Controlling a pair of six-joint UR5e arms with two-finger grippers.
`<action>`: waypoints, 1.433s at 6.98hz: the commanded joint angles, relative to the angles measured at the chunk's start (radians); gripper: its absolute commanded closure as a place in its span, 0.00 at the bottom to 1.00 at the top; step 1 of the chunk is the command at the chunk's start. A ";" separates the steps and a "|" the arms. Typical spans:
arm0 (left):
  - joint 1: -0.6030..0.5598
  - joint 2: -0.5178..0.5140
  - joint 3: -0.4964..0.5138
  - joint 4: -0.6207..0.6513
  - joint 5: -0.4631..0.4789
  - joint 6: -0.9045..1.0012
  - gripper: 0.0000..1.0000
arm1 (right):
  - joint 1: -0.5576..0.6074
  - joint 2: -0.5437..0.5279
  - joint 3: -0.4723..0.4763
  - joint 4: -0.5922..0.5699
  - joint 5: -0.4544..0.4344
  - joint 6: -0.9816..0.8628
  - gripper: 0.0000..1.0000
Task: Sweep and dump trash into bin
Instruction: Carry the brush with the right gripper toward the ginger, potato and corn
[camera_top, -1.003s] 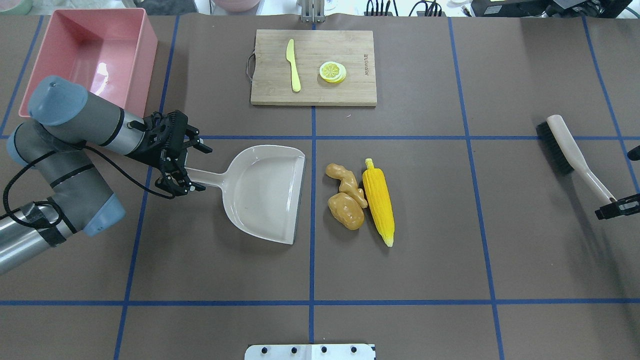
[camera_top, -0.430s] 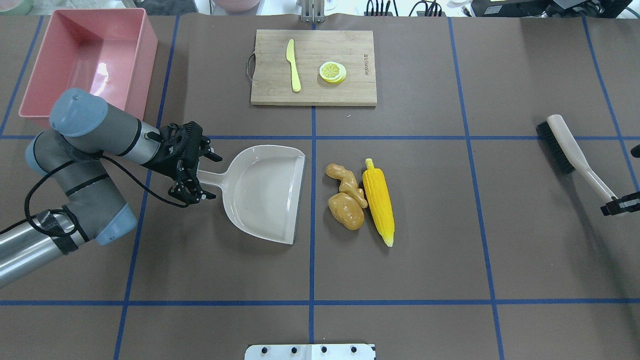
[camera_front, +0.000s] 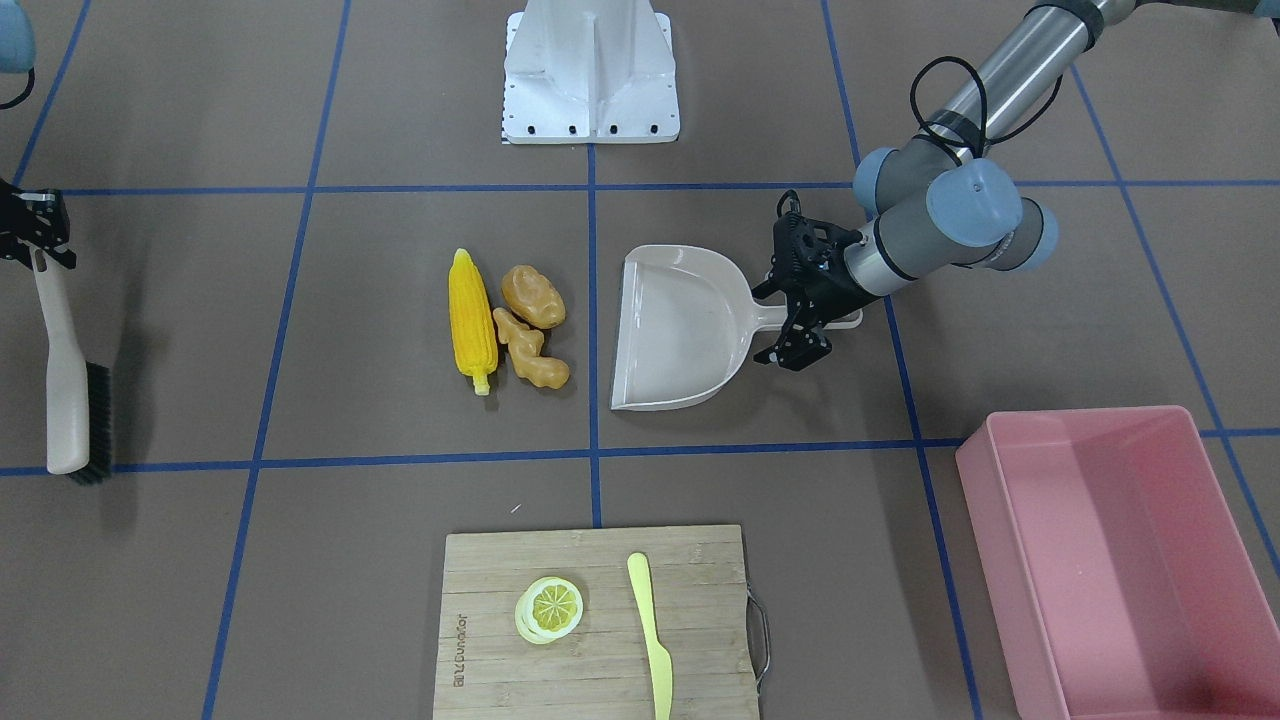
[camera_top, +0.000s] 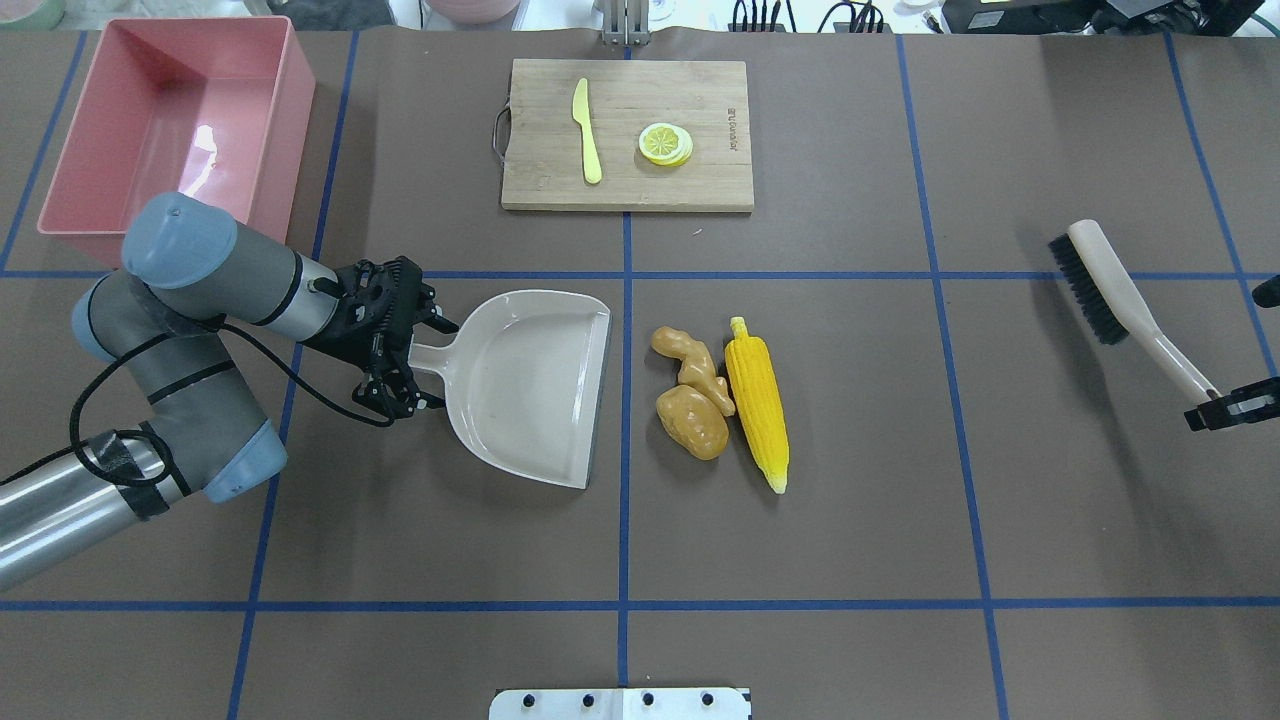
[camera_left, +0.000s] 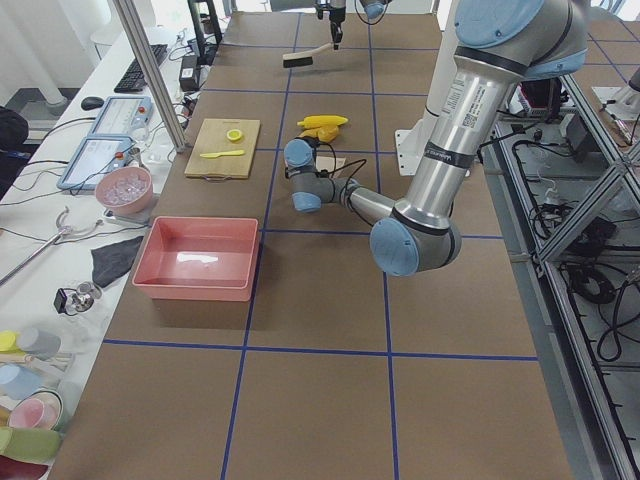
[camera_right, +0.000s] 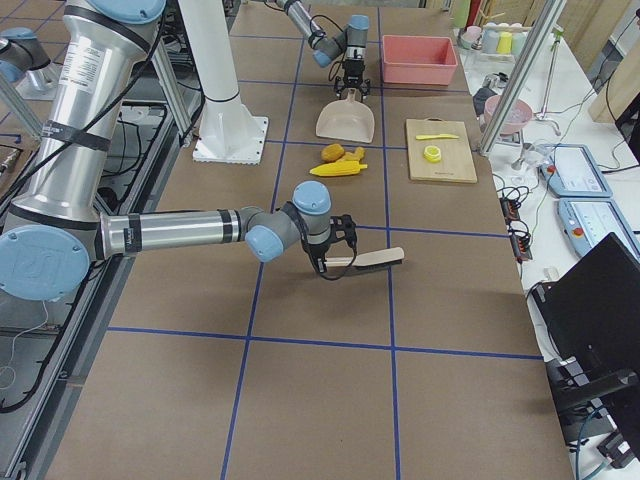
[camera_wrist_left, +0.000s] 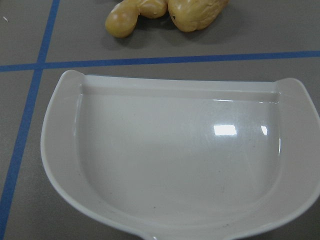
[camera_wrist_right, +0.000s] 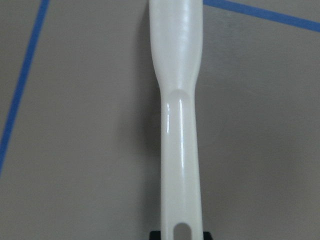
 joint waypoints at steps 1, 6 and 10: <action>0.003 -0.002 0.000 -0.007 -0.002 -0.002 0.03 | -0.224 0.023 0.187 -0.080 -0.054 0.238 1.00; -0.002 0.014 -0.002 -0.042 -0.007 -0.052 0.04 | -0.584 0.349 0.305 -0.364 -0.229 0.813 1.00; -0.001 0.020 0.032 -0.120 -0.007 -0.104 0.04 | -0.710 0.422 0.293 -0.454 -0.332 0.835 1.00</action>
